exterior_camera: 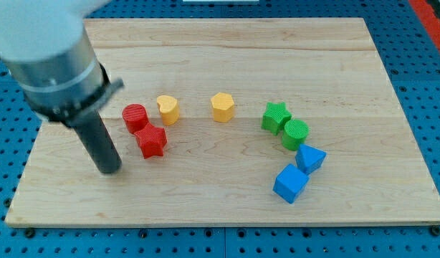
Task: Place the cube at the bottom right of the red star
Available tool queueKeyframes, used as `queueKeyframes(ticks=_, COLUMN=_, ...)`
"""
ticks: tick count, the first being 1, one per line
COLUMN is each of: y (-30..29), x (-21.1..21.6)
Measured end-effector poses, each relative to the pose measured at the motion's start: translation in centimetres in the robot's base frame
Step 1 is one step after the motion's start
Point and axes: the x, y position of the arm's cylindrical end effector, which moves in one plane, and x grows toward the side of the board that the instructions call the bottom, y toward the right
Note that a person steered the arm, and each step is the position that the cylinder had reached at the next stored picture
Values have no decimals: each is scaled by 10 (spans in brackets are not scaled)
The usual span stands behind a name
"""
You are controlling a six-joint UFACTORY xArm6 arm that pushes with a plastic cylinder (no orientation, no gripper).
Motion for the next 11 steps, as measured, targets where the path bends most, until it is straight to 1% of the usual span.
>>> queueKeyframes(ticks=1, y=15, x=-19)
queueKeyframes(ticks=3, y=174, x=-18)
queueKeyframes(ticks=4, y=167, x=18)
queueKeyframes(ticks=5, y=212, x=106)
queueKeyframes(ticks=6, y=296, x=105)
queueKeyframes(ticks=7, y=355, x=100)
queueKeyframes(ticks=8, y=287, x=74)
queueKeyframes(ticks=9, y=260, x=48)
queueKeyframes(ticks=10, y=299, x=76)
queueKeyframes(ticks=11, y=396, x=73)
